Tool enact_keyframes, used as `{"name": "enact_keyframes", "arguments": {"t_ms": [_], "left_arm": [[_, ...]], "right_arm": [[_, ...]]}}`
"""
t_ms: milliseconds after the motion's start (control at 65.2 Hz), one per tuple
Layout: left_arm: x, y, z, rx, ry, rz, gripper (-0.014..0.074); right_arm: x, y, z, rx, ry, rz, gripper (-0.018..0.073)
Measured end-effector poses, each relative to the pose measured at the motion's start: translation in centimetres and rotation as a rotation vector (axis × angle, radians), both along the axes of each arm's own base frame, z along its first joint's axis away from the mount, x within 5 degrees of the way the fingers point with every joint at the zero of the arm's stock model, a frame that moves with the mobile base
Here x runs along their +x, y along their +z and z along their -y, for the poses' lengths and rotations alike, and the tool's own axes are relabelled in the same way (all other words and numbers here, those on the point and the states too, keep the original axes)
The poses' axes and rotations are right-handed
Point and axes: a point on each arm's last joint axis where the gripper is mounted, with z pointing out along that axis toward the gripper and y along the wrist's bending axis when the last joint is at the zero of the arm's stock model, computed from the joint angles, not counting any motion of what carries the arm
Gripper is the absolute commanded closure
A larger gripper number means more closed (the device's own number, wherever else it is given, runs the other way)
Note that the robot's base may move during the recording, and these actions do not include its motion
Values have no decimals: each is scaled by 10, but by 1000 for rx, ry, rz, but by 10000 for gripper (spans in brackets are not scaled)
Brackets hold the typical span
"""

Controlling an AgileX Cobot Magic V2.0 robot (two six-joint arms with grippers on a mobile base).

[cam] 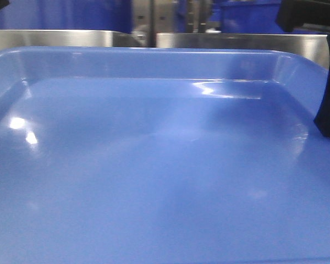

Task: Grab blue tray and place on right shelf
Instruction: 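Hold the tray while the base drives up to the steel shelf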

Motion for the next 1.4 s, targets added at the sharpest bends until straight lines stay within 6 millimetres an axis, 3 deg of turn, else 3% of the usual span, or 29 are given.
{"name": "enact_keyframes", "arguments": {"t_ms": [1396], "left_arm": [[0,0,0,0,0,0,574]], "right_arm": [[0,0,0,-2,0,-1,417]]}}
